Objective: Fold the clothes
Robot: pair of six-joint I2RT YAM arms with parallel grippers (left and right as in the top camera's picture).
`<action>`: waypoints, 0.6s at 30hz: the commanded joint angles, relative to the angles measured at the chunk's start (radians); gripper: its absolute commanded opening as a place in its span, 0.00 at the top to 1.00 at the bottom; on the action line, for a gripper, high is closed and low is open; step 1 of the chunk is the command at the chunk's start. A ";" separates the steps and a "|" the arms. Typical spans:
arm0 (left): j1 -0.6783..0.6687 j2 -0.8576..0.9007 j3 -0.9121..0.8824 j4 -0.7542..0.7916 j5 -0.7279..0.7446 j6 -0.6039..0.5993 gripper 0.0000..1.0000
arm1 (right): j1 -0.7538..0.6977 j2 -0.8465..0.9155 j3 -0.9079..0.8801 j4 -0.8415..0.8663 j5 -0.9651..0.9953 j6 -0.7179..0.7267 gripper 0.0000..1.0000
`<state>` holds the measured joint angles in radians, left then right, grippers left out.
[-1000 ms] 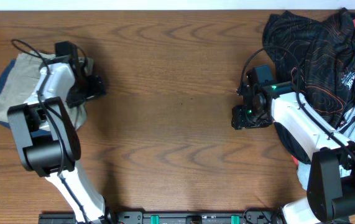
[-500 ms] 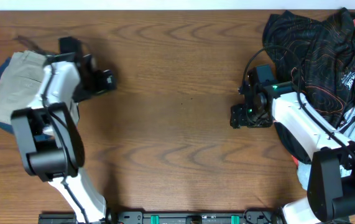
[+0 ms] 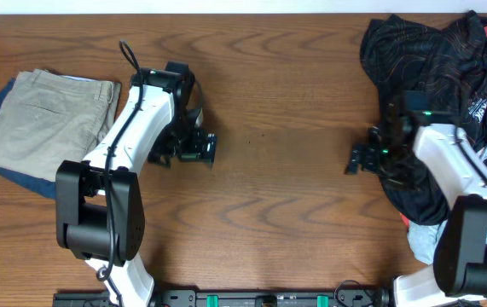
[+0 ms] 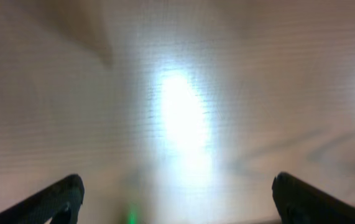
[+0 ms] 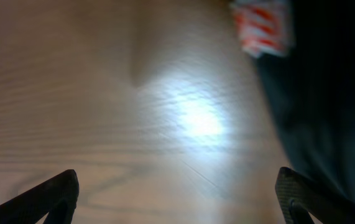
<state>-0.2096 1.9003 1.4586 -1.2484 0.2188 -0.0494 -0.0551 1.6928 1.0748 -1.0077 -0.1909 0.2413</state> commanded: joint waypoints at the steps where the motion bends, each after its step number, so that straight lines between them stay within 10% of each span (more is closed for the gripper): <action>1: 0.003 -0.003 0.007 -0.082 -0.002 -0.016 0.02 | -0.071 -0.011 0.013 -0.048 -0.008 -0.019 0.01; 18: 0.002 -0.655 -0.365 0.128 -0.187 -0.219 0.02 | -0.104 -0.342 -0.188 0.051 -0.008 -0.081 0.01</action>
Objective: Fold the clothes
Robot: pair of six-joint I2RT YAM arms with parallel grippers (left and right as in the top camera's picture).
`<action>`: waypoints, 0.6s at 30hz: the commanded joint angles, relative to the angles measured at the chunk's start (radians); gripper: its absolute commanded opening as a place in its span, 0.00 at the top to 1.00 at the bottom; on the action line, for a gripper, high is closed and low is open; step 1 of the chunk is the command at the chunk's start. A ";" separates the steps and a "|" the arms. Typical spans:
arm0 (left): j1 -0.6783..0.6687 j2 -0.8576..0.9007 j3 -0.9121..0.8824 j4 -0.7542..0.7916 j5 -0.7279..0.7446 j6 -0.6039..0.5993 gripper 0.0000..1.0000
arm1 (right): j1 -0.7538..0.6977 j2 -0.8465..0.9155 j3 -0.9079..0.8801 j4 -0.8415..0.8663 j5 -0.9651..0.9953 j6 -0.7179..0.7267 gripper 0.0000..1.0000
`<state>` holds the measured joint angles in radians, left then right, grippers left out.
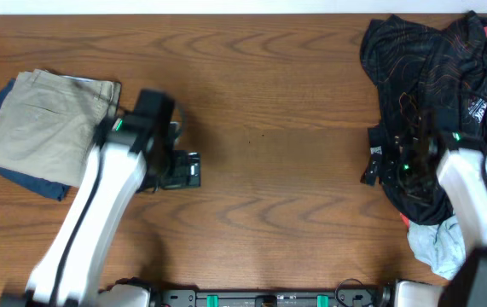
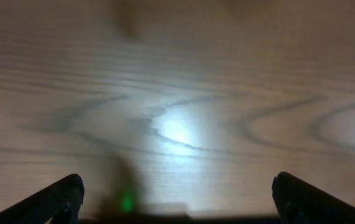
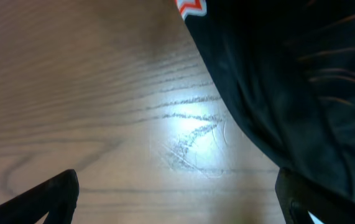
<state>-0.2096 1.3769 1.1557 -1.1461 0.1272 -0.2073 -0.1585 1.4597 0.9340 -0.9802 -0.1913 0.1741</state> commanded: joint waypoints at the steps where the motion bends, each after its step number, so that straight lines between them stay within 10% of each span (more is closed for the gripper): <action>1: 0.002 -0.210 -0.097 0.058 -0.094 -0.061 0.02 | 0.002 -0.166 -0.074 0.043 -0.007 -0.014 0.01; 18: 0.001 -0.911 -0.282 0.208 -0.094 -0.086 0.02 | 0.048 -0.851 -0.276 0.193 0.019 -0.014 0.01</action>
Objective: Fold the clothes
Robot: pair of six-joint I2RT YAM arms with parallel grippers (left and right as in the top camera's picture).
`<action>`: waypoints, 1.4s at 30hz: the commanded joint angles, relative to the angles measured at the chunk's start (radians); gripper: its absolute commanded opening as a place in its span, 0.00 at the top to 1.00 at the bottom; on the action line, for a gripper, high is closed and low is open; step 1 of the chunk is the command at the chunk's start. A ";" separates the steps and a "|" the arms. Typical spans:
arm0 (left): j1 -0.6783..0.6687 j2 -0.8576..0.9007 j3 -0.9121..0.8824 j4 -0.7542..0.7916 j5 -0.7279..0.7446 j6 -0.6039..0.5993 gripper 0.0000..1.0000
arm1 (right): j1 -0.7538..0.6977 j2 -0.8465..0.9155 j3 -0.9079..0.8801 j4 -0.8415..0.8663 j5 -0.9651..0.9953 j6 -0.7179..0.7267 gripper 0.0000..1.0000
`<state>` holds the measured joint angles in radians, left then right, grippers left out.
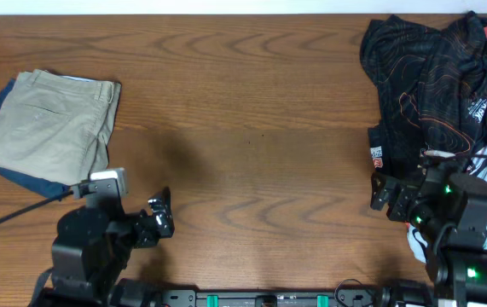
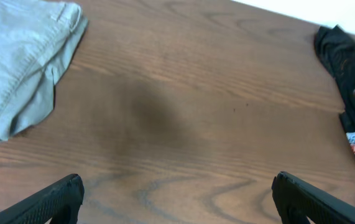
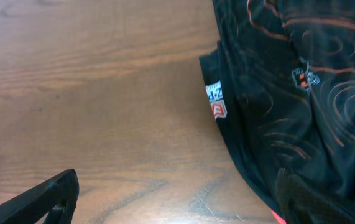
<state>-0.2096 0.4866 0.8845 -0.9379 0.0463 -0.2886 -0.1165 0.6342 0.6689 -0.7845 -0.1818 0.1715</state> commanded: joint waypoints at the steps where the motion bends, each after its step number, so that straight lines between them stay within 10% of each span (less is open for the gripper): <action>1: 0.001 -0.021 -0.010 0.000 -0.013 -0.005 0.02 | 0.006 -0.028 -0.011 -0.005 0.009 -0.011 0.01; 29: 0.001 -0.017 -0.010 -0.003 -0.013 -0.005 0.02 | 0.069 -0.149 -0.016 -0.062 0.040 -0.013 0.01; 42: 0.001 -0.017 -0.010 -0.002 -0.013 -0.005 0.02 | 0.114 -0.574 -0.366 0.302 0.037 -0.031 0.01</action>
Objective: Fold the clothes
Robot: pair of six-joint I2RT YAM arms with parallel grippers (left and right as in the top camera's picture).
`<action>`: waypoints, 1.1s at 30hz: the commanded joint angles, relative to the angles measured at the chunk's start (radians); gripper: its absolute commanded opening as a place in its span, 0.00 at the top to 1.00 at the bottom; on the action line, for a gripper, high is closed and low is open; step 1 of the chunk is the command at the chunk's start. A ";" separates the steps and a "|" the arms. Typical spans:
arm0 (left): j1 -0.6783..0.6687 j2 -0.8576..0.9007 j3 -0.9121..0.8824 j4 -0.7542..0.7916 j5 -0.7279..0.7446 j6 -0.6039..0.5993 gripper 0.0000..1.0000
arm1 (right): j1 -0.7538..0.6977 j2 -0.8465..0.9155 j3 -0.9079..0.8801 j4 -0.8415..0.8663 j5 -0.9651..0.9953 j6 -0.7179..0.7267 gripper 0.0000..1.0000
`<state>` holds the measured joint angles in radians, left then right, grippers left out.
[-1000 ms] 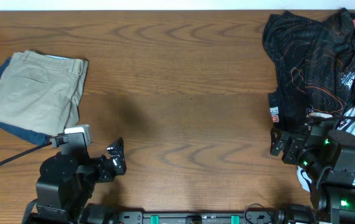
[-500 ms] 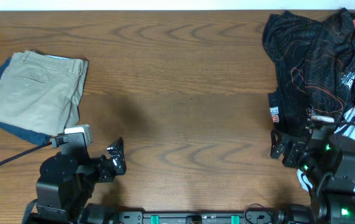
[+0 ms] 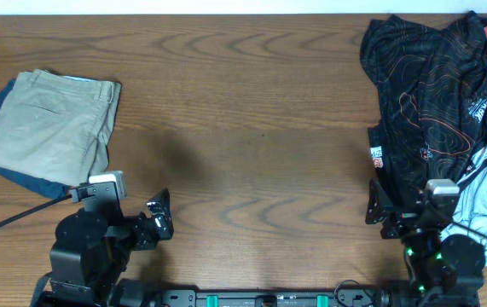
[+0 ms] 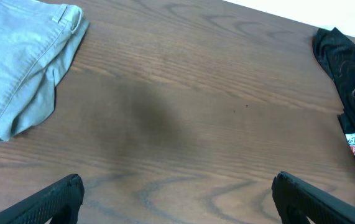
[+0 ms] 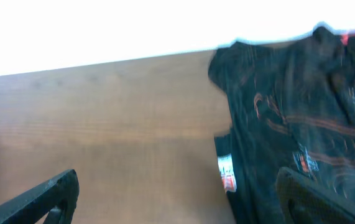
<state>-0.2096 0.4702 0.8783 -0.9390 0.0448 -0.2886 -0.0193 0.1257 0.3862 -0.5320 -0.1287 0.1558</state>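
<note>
Folded khaki trousers (image 3: 45, 126) lie on a dark blue garment (image 3: 17, 175) at the table's left; the left wrist view shows the trousers (image 4: 22, 68) too. A crumpled black shirt with orange lines (image 3: 431, 94) heads a heap of clothes at the right, also seen as the shirt (image 5: 289, 124) in the right wrist view. My left gripper (image 3: 158, 223) is open near the front left edge, holding nothing. My right gripper (image 3: 373, 209) is open at the front right, beside the shirt's lower hem, holding nothing.
Light blue cloth and a bit of red cloth lie under the black shirt at the right edge. The brown wooden table (image 3: 260, 128) spans the view between the two piles.
My right arm has drawn back a little further toward the front edge and its camera has tilted up to face across the table. The left arm is still.
Both grippers were open low over the table's middle, left one near the trousers, right one at the black shirt's edge. Then both were nearer the front. By the last moment both arms sat pulled back at the front edge, open and empty, where they are now.
</note>
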 commanded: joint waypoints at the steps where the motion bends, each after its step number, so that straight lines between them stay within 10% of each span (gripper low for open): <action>1: 0.001 0.000 -0.004 -0.002 -0.012 -0.005 0.02 | 0.017 -0.083 -0.109 0.079 -0.019 -0.015 0.01; 16: 0.001 0.000 -0.004 -0.002 -0.012 -0.005 0.02 | 0.043 -0.121 -0.376 0.561 -0.017 -0.230 0.01; 33: 0.001 0.000 -0.004 -0.002 -0.012 -0.005 0.02 | 0.064 -0.121 -0.381 0.468 -0.006 -0.247 0.01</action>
<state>-0.2096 0.4702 0.8772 -0.9390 0.0448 -0.2886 0.0349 0.0120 0.0082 -0.0608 -0.1379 -0.0776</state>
